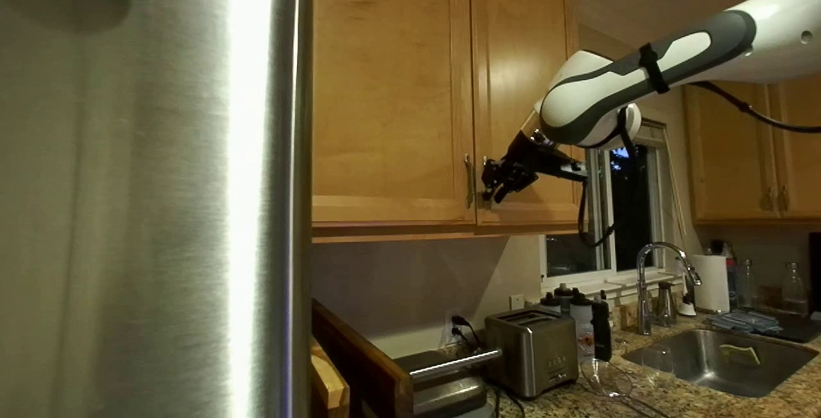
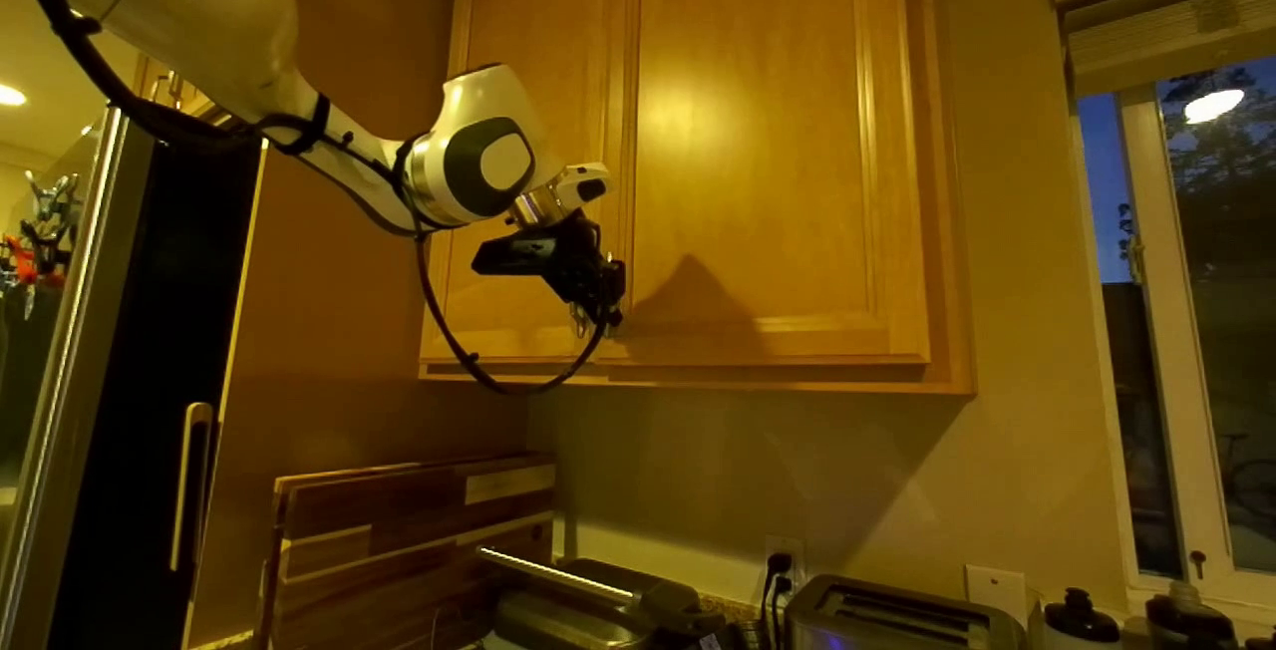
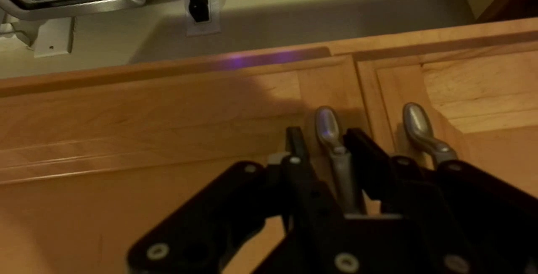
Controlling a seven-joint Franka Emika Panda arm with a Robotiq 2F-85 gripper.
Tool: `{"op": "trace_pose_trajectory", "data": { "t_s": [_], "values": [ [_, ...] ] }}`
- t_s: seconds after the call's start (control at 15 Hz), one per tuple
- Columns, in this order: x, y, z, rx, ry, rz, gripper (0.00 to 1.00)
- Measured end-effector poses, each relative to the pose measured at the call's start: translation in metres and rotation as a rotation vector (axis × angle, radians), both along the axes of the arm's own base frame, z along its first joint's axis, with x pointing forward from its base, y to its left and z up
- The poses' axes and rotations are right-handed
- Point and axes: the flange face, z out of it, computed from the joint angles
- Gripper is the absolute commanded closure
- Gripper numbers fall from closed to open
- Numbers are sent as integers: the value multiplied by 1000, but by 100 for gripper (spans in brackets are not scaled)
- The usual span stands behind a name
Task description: Remove the wooden tongs from the cabinet on top of the toaster, put them on the fridge and close the cabinet
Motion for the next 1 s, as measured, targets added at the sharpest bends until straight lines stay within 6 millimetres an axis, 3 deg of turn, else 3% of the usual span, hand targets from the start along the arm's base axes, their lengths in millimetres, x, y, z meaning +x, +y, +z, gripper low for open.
{"op": "trace_pose_trajectory", "data": {
  "t_s": [0.6,0.8,1.0],
  "values": [
    [-6,6,1,-22,5,28,91],
    [-28,3,3,-6,27,40,91],
    [-68,-2,5,11,52,38,91]
  ]
}}
